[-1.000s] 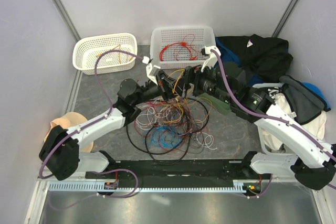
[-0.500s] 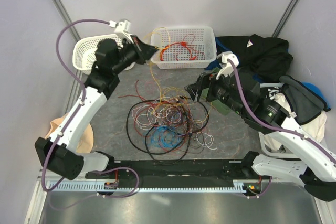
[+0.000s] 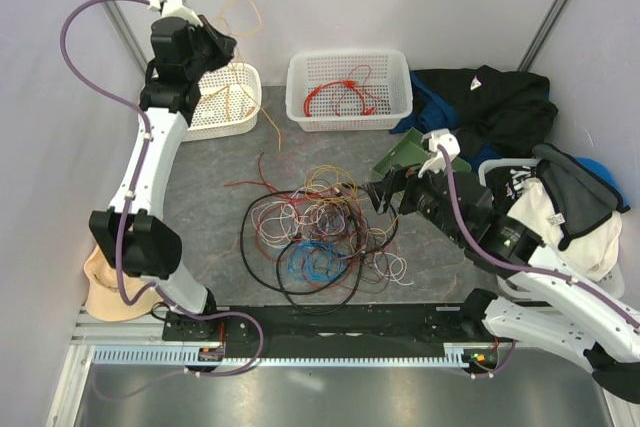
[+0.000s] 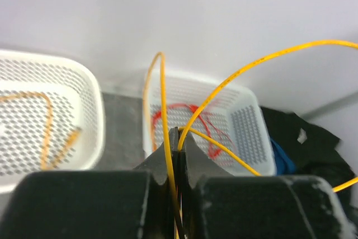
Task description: Untangle the cables
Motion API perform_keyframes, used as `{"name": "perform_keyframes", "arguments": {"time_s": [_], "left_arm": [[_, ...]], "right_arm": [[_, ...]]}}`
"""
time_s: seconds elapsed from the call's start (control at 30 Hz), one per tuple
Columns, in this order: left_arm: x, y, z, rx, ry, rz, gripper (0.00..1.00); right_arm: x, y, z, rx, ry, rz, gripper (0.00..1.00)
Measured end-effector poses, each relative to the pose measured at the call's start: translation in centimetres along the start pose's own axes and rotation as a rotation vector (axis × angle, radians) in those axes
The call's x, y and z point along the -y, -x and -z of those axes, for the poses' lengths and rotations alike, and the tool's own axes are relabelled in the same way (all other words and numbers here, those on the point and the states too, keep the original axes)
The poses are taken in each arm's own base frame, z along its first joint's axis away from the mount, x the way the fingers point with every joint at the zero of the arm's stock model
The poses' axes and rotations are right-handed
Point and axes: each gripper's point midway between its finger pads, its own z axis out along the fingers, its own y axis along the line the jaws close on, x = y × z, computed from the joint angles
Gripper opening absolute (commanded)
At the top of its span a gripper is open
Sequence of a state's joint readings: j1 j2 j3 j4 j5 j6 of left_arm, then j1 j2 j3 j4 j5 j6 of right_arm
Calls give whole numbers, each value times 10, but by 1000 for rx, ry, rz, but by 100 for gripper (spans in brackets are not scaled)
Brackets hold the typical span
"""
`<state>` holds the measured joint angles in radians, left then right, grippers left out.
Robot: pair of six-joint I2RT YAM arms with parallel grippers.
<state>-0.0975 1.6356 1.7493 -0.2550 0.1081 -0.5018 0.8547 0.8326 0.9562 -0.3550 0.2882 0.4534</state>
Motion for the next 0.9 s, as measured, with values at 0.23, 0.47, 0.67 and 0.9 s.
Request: {"name": "perform_keyframes", "arguments": {"time_s": [0.23, 0.47, 0.67, 0.9], "left_arm": [[-66, 27, -55, 169, 199, -132, 2], [-157, 15, -90, 227, 467, -226, 2], [-205, 19, -89, 285, 641, -270, 2], [-251, 38, -78, 335, 768, -277, 2]], "right_arm": [[22, -68, -15, -69, -11, -28, 96], [30, -82, -23, -50, -25, -31, 96], [32, -84, -28, -30, -26, -30, 96], [37, -94, -34, -51, -45, -10, 96]]}}
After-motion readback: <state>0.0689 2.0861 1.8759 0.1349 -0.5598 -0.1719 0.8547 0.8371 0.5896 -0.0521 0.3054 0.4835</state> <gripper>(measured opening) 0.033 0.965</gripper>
